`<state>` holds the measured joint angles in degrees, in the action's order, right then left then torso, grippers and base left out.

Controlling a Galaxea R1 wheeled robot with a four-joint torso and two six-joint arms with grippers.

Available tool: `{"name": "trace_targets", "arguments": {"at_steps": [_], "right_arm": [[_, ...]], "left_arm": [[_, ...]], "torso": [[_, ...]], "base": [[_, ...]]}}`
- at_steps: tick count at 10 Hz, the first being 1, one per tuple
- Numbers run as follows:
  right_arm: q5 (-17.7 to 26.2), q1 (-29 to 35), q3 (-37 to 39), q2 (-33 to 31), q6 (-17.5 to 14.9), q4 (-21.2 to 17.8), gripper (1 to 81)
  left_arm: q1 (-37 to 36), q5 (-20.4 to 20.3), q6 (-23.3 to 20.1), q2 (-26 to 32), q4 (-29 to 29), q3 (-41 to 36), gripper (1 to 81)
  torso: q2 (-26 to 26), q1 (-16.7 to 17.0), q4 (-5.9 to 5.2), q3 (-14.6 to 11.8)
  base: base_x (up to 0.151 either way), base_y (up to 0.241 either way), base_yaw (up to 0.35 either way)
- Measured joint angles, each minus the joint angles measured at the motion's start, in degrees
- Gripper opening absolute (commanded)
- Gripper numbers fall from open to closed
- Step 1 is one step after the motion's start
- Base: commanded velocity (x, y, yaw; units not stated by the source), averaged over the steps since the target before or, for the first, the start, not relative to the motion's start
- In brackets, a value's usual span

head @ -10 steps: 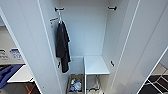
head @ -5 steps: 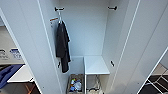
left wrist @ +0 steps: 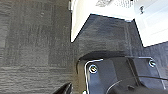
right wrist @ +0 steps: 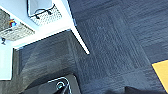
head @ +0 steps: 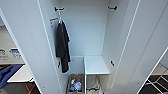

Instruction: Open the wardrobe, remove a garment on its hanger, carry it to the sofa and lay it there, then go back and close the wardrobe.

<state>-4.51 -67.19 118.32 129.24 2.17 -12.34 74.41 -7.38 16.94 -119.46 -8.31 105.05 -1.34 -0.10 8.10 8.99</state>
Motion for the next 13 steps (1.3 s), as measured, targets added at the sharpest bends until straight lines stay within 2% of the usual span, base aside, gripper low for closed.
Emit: {"name": "trace_targets", "arguments": {"at_steps": [3,5,6,9,11,13], "right_arm": [[1.46,7.44,0.0,-3.52,0.61,-3.78,81.1],[3.74,12.74,1.52,-5.96,1.84,-6.29,81.1],[5.36,15.79,3.1,-6.4,2.34,-7.45,81.1],[11.36,24.42,10.12,-6.21,3.43,-10.4,81.1],[14.68,30.07,14.75,-5.44,3.67,-12.46,81.1],[19.42,34.87,16.82,-3.69,3.91,-17.96,81.1]], "left_arm": [[-6.44,-1.0,8.33,5.78,-0.04,-2.86,81.1],[-13.99,-1.08,11.89,9.18,-0.04,-3.62,81.1],[-17.86,0.29,13.24,10.67,-0.04,-3.64,81.1],[-30.32,7.02,16.07,11.37,-0.02,-4.33,81.1],[-39.41,13.15,17.23,11.96,0.35,-4.33,81.1],[-46.3,19.47,17.86,11.24,3.41,-3.86,81.1]], "torso": [[0.0,-0.02,0.0,0.02],[0.02,-0.02,0.0,0.05],[0.02,-0.02,0.0,0.07],[0.06,-0.09,0.0,0.11],[0.09,-0.11,0.0,0.15],[0.11,-0.13,0.0,0.18]], "base": [[0.0,0.0,0.0],[0.0,0.0,0.0],[0.0,0.0,0.0],[0.0,0.0,0.0],[0.0,0.0,0.0],[0.0,0.0,0.0]]}}
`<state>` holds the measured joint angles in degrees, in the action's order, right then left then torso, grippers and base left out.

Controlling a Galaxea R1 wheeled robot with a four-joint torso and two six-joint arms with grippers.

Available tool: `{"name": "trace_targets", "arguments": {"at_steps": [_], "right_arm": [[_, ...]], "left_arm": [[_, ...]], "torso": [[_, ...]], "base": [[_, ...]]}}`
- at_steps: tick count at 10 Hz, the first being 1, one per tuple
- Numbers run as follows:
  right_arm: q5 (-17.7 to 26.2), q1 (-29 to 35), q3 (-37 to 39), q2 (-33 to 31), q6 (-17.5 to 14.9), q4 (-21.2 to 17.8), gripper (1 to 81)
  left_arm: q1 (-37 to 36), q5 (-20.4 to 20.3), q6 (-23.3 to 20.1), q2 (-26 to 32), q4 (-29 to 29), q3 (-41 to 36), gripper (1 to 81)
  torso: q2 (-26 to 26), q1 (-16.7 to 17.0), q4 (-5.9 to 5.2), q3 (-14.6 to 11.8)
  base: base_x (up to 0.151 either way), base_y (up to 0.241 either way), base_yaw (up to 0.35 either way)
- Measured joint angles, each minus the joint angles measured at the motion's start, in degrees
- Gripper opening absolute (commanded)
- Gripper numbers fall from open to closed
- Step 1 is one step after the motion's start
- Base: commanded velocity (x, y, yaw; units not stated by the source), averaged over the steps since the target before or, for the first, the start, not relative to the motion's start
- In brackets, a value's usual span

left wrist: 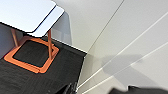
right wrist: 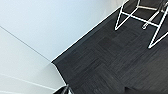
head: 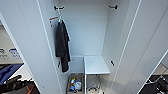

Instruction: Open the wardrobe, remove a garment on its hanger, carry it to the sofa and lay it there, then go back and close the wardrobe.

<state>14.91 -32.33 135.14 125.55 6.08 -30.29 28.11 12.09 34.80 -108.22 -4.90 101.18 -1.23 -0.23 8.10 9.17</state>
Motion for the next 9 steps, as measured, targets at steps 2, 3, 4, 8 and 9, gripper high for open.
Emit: {"name": "trace_targets", "arguments": {"at_steps": [2,3,4,8,9], "right_arm": [[2.4,0.2,-2.67,0.99,-0.02,-4.32,81.1],[2.78,0.28,-4.5,1.02,0.0,-5.45,81.1],[3.3,0.46,-9.75,1.51,0.02,-7.88,81.1],[1.76,1.08,-24.64,4.5,0.61,-11.24,81.1],[1.18,0.88,-28.7,5.57,0.63,-11.74,81.1]], "left_arm": [[-2.97,4.41,0.61,-3.52,5.25,0.24,81.1],[-3.0,5.0,1.0,-6.01,7.09,0.15,81.1],[-3.0,5.96,1.05,-8.37,9.06,0.0,81.1],[-3.01,7.0,1.52,-15.02,12.09,0.59,81.1],[-3.0,7.06,1.55,-17.36,12.17,0.63,81.1]], "torso": [[0.05,-0.04,0.0,0.02],[0.05,-0.04,0.0,0.02],[0.06,-0.06,0.0,0.04],[0.11,-0.09,0.0,0.09],[0.11,-0.09,0.0,0.09]], "base": [[0.0,0.0,0.0],[0.0,0.0,0.0],[0.0,0.0,0.0],[0.0,0.0,0.0],[0.0,0.0,0.0]]}}
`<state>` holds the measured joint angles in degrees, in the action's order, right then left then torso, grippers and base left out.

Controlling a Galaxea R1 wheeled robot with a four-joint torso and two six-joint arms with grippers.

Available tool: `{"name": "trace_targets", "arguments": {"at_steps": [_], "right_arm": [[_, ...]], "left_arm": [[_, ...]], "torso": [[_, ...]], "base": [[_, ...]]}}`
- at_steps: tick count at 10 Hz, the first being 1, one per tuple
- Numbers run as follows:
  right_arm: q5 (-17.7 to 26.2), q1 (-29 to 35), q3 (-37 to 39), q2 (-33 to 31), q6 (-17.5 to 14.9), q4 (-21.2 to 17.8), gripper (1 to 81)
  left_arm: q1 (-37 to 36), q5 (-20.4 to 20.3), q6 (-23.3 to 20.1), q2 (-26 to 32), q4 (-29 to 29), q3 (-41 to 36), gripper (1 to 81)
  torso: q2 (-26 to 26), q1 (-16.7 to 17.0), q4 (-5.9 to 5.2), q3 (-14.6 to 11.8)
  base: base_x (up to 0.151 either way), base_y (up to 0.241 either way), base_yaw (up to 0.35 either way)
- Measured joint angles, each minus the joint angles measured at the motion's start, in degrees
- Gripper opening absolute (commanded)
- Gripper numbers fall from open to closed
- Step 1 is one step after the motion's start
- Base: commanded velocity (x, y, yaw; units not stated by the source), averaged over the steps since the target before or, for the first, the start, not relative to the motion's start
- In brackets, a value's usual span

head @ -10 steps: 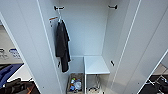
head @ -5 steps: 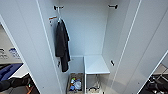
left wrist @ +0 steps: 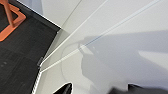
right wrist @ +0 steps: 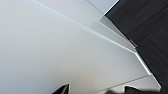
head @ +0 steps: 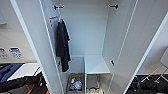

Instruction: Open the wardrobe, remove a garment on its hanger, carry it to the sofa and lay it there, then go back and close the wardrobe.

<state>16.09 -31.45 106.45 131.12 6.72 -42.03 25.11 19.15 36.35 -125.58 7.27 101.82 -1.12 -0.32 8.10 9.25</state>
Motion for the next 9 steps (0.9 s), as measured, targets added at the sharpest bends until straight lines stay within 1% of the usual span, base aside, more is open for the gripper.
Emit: {"name": "trace_targets", "arguments": {"at_steps": [1,2,3,4,6,8,9], "right_arm": [[-2.82,0.12,-2.71,2.4,0.17,-0.96,81.1],[-0.83,0.11,-5.86,4.77,-0.91,-1.27,81.1],[-2.47,-0.85,-7.47,7.55,-1.01,-2.67,81.1],[0.66,-2.15,-8.63,8.13,-1.71,-2.5,81.1],[1.16,-6.8,-4.6,8.68,-3.66,-2.21,81.1],[1.18,-10.93,4.0,11.02,-5.79,-1.21,81.1],[1.27,-13.75,9.2,12.26,-6.74,-0.24,81.1]], "left_arm": [[0.51,0.5,-0.13,-3.25,0.06,-0.16,81.1],[2.15,-0.33,0.74,-7.28,1.22,-1.65,81.1],[3.24,-0.85,-0.52,-9.9,1.79,-2.29,81.1],[5.97,-0.39,-0.61,-11.14,2.13,-2.86,81.1],[11.54,0.39,-1.77,-10.26,1.8,-0.52,81.1],[17.27,0.05,-2.49,-10.78,-0.77,2.01,81.1],[21.3,-0.28,-3.19,-11.64,-2.52,3.41,81.1]], "torso": [[0.0,0.0,0.0,0.02],[0.0,-0.04,0.0,0.02],[0.02,-0.06,0.0,0.05],[0.05,-0.09,0.0,0.06],[0.02,-0.09,0.0,0.06],[0.02,-0.09,0.0,0.06],[0.02,-0.09,0.0,0.06]], "base": [[0.0,0.0,0.0],[0.0,0.0,0.0],[0.0,0.0,0.0],[0.0,0.0,0.0],[0.0,0.0,0.0],[0.0,0.0,0.0],[0.0,0.0,0.0]]}}
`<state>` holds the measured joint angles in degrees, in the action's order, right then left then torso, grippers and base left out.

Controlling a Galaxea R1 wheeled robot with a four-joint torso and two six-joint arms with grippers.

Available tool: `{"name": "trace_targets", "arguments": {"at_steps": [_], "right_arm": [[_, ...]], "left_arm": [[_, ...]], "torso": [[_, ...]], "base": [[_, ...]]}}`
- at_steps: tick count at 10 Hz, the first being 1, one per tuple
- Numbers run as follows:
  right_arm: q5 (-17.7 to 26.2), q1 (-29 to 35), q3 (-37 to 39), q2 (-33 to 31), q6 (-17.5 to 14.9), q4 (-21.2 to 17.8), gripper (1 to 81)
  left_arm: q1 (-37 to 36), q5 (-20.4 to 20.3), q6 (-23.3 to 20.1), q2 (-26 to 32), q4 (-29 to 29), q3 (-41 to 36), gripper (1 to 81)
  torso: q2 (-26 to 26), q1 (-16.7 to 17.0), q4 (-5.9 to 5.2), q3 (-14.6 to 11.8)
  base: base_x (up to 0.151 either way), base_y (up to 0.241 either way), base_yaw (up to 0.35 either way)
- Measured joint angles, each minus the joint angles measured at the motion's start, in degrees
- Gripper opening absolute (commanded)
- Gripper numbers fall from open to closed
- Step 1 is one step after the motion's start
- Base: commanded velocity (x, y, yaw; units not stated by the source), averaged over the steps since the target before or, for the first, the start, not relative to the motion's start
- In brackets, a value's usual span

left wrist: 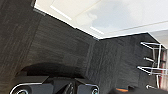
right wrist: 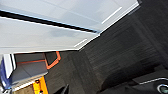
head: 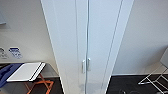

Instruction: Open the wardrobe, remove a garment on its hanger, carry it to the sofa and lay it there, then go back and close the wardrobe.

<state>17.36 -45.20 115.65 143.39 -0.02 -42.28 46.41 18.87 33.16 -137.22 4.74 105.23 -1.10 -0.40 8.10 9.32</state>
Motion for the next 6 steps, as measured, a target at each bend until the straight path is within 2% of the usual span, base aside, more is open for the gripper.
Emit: {"name": "trace_targets", "arguments": {"at_steps": [3,6], "right_arm": [[0.22,-8.27,16.9,6.47,-2.39,5.32,81.1],[-3.54,-17.36,30.85,15.08,-4.72,12.29,81.1]], "left_arm": [[12.39,-4.38,-0.63,-3.52,-6.3,7.36,81.1],[20.96,-9.9,-1.5,-11.24,-12.73,20.07,81.1]], "torso": [[0.0,0.02,0.0,0.0],[0.0,0.02,0.0,-0.02]], "base": [[0.0,0.0,0.0],[0.0,0.0,0.0]]}}
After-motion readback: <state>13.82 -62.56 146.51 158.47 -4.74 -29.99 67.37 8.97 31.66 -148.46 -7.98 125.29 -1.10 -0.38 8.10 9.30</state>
